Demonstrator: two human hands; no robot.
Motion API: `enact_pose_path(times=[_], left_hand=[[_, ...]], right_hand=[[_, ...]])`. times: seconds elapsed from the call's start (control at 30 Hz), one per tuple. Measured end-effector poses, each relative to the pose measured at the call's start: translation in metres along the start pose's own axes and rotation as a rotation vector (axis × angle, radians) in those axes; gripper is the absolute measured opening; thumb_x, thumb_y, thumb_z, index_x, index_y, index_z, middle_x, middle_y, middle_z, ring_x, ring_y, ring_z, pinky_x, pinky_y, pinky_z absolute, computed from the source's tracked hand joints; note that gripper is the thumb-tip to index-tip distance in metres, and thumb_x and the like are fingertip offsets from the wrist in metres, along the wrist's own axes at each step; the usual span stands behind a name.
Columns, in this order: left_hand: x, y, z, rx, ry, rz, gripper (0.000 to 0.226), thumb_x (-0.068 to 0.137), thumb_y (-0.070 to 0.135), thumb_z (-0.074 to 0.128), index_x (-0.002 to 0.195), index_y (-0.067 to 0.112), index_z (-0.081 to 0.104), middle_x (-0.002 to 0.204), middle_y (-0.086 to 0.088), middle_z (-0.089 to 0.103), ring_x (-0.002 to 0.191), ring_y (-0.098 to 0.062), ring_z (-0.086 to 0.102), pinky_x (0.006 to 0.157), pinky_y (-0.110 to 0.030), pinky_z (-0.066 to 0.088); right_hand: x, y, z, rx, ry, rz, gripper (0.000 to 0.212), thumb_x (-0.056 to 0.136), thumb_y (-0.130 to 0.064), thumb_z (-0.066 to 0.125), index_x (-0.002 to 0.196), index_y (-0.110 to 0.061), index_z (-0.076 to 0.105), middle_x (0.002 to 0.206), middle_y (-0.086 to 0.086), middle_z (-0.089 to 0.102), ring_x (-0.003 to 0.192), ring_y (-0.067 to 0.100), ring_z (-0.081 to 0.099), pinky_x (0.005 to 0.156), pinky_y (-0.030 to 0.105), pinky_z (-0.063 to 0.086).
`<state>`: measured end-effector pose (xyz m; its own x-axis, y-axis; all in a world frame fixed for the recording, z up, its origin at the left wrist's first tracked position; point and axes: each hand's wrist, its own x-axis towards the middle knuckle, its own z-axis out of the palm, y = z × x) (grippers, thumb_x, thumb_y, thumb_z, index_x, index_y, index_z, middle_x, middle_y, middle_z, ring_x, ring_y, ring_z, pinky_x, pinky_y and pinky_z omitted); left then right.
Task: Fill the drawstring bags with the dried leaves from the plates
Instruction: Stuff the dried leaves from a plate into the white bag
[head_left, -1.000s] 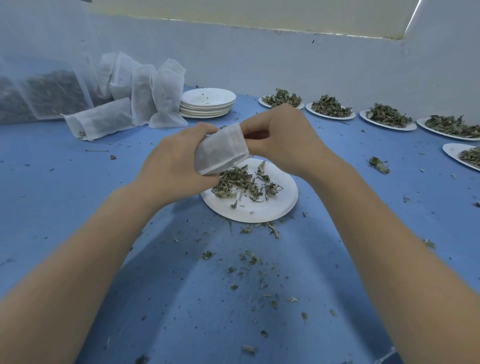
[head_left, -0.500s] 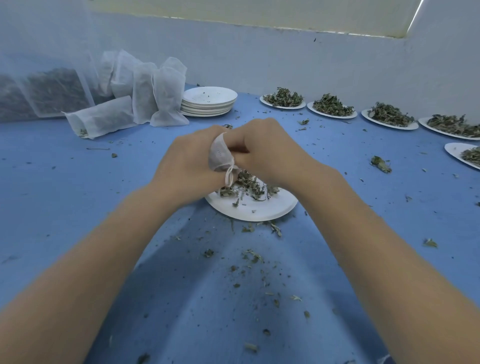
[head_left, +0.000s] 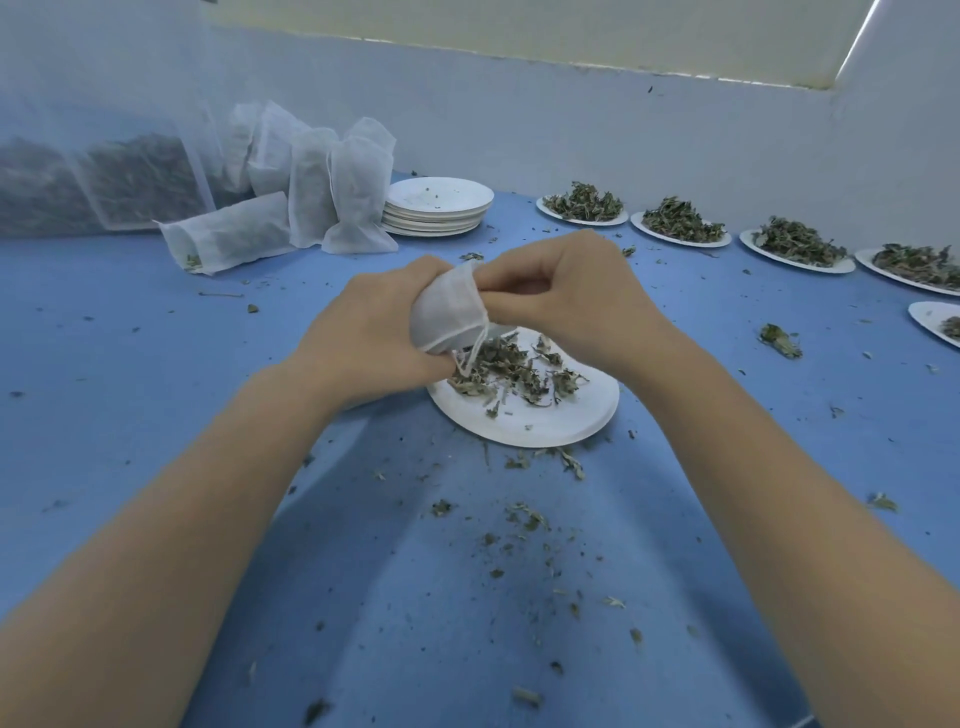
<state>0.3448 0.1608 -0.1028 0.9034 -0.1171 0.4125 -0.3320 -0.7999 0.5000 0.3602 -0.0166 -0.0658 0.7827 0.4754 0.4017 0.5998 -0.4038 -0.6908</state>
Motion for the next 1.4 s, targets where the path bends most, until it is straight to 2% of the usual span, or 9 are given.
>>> enact_pose_path(times=[0.1, 0.3, 0.4, 0.53, 0.77, 0.93, 1.0, 1.13, 1.4], left_hand=[[0.002, -0.004, -0.001, -0.03, 0.017, -0.01, 0.051, 0.061, 0.026, 0.071, 0.107, 0.038, 0.052, 0.08, 0.018, 0.056, 0.079, -0.009, 0.05, 0.062, -0.022, 0.036], [0.004, -0.016, -0.005, -0.014, 0.067, -0.063, 0.056, 0.066, 0.026, 0.072, 0.115, 0.036, 0.048, 0.079, 0.02, 0.048, 0.082, -0.011, 0.043, 0.063, -0.026, 0.032], [0.006, -0.017, -0.006, -0.021, 0.107, -0.079, 0.056, 0.068, 0.025, 0.072, 0.118, 0.032, 0.047, 0.077, 0.025, 0.043, 0.081, -0.012, 0.042, 0.059, -0.025, 0.031], [0.004, -0.017, -0.006, -0.039, 0.129, -0.091, 0.053, 0.069, 0.024, 0.071, 0.117, 0.03, 0.049, 0.08, 0.018, 0.046, 0.084, -0.013, 0.043, 0.068, -0.027, 0.034], [0.006, -0.015, -0.005, -0.03, 0.11, -0.091, 0.054, 0.071, 0.026, 0.071, 0.119, 0.029, 0.047, 0.092, 0.012, 0.049, 0.087, -0.015, 0.043, 0.071, -0.03, 0.037], [0.005, -0.015, -0.004, -0.007, 0.071, -0.085, 0.054, 0.071, 0.025, 0.072, 0.118, 0.028, 0.047, 0.095, 0.011, 0.049, 0.088, -0.016, 0.043, 0.072, -0.031, 0.037], [0.005, -0.015, -0.003, 0.002, 0.063, -0.078, 0.055, 0.071, 0.026, 0.073, 0.119, 0.027, 0.047, 0.096, 0.011, 0.048, 0.088, -0.016, 0.043, 0.073, -0.031, 0.038], [0.005, -0.016, -0.003, 0.014, 0.064, -0.083, 0.055, 0.071, 0.024, 0.072, 0.119, 0.027, 0.047, 0.095, 0.01, 0.048, 0.087, -0.016, 0.043, 0.072, -0.031, 0.037], [0.006, -0.014, -0.001, 0.066, 0.012, -0.087, 0.058, 0.071, 0.022, 0.071, 0.122, 0.029, 0.045, 0.101, 0.009, 0.049, 0.09, -0.015, 0.043, 0.074, -0.032, 0.038]], right_hand=[[0.0, 0.0, 0.001, 0.024, -0.016, -0.007, 0.019, 0.083, -0.02, 0.069, 0.08, -0.039, 0.068, 0.074, -0.03, 0.067, 0.08, -0.013, 0.062, 0.08, 0.008, 0.046], [0.009, 0.01, -0.002, -0.077, 0.143, 0.133, 0.008, 0.087, -0.028, 0.063, 0.089, -0.029, 0.071, 0.08, -0.017, 0.069, 0.074, -0.002, 0.062, 0.079, 0.022, 0.053], [0.014, 0.02, 0.011, -0.404, -0.053, 0.226, 0.022, 0.094, -0.038, 0.05, 0.101, -0.025, 0.067, 0.098, -0.009, 0.066, 0.088, 0.007, 0.059, 0.064, 0.018, 0.042], [0.017, 0.027, 0.029, -0.584, -0.282, 0.236, 0.04, 0.096, -0.047, 0.04, 0.122, -0.023, 0.059, 0.122, 0.002, 0.056, 0.113, 0.019, 0.05, 0.082, 0.027, 0.036], [-0.002, 0.024, 0.019, -0.588, -0.356, 0.119, 0.031, 0.089, -0.048, 0.054, 0.109, -0.028, 0.066, 0.112, -0.005, 0.06, 0.099, 0.011, 0.054, 0.087, 0.027, 0.043], [0.005, 0.023, 0.015, -0.74, -0.347, 0.221, 0.048, 0.088, -0.055, 0.051, 0.129, -0.031, 0.053, 0.11, -0.001, 0.059, 0.087, 0.009, 0.047, 0.068, 0.021, 0.035], [0.009, 0.022, 0.02, -0.771, -0.372, 0.212, 0.043, 0.089, -0.049, 0.053, 0.125, -0.026, 0.059, 0.099, -0.001, 0.064, 0.076, 0.008, 0.049, 0.055, 0.014, 0.032], [0.011, 0.022, 0.024, -0.724, -0.342, 0.153, 0.027, 0.089, -0.035, 0.06, 0.111, -0.022, 0.069, 0.101, -0.003, 0.069, 0.077, 0.007, 0.051, 0.049, 0.006, 0.033], [0.0, 0.016, -0.019, -0.507, -0.077, 0.191, 0.016, 0.083, -0.025, 0.069, 0.098, -0.024, 0.074, 0.078, -0.011, 0.064, 0.077, 0.003, 0.058, 0.066, 0.002, 0.04]])
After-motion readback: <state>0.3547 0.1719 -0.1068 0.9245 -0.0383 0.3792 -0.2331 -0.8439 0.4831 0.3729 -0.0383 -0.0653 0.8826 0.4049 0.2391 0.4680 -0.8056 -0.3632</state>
